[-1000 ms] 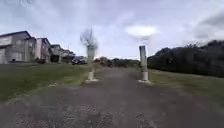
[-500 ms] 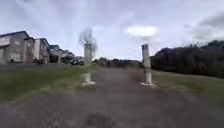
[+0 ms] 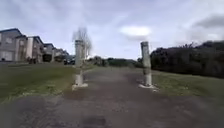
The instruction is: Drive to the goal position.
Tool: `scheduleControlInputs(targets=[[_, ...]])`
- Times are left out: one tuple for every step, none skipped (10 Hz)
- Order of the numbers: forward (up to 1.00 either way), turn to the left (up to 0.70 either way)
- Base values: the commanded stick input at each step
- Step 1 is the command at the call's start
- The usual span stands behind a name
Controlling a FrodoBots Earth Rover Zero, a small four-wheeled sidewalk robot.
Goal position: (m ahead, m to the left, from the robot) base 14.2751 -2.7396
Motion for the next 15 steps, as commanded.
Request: scheduleControlInputs(targets=[[0.7,0.0],[0.7,0.0],[0.7,0.0],[0.7,0.0],[0.7,0.0],[0.7,0.0],[0.7,0.0],[0.7,0.01],[0.7,0.02],[0.7,0.03],[0.7,0.03],[0.7,0.03],[0.7,0.03],[0.7,0.03],[0.7,0.03]])
